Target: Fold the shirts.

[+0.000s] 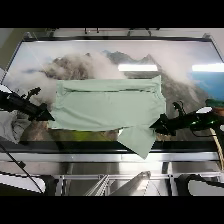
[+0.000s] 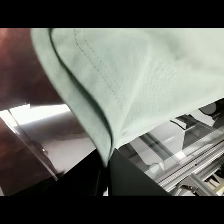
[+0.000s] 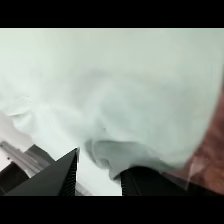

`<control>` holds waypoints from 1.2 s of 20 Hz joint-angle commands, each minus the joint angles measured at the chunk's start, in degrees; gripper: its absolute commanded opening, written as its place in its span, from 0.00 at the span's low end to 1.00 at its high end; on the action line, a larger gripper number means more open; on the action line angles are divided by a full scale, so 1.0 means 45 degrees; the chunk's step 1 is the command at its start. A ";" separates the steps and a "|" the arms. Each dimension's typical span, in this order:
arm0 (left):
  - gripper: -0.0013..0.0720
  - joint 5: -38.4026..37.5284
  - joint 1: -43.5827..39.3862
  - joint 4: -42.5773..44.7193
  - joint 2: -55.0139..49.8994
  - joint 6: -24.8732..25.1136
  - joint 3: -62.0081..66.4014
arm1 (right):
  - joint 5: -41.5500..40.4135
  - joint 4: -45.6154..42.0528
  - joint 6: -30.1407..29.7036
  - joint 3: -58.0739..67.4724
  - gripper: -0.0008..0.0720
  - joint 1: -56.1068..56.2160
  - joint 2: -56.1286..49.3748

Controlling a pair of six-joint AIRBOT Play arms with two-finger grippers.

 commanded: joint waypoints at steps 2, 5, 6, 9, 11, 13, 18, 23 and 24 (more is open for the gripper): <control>0.06 -0.0063 0.0097 -0.0019 0.0010 0.0005 0.0015 | 0.0359 0.0486 -0.1321 -0.0015 0.50 0.0024 -0.0534; 0.06 -0.0199 0.0107 -0.0015 0.0010 0.0005 0.0015 | 0.1807 -0.0170 -0.1321 -0.0495 0.50 0.0010 -0.0466; 0.06 -0.0204 0.0102 -0.0015 0.0010 0.0005 0.0015 | 0.1700 -0.0185 -0.1282 -0.0874 0.50 0.0000 -0.0389; 0.06 -0.0311 0.0097 -0.0015 0.0010 0.0005 0.0015 | 0.1156 -0.0253 -0.1287 -0.1923 0.50 0.0000 -0.0228; 0.06 -0.0296 0.0097 -0.0015 0.0010 0.0005 0.0015 | 0.0962 -0.0131 -0.1384 -0.2263 0.50 0.0005 -0.0112; 0.06 -0.0272 0.0097 -0.0015 0.0010 0.0010 0.0015 | 0.0393 0.0559 -0.1671 -0.2409 0.50 0.0010 0.0058; 0.06 -0.0554 0.0155 0.0034 0.0010 0.0083 0.0112 | 0.0894 0.4750 -0.4410 -0.2370 0.02 0.0000 0.0058; 0.06 -0.3279 0.1564 -0.1190 0.0223 -0.0034 0.1462 | 0.4988 0.6062 -0.4663 -0.1098 0.02 -0.0947 0.1064; 0.06 -0.3308 0.1957 -0.2055 0.0389 -0.0039 0.1574 | 0.4925 0.6062 -0.4493 -0.0559 0.02 -0.1477 0.1370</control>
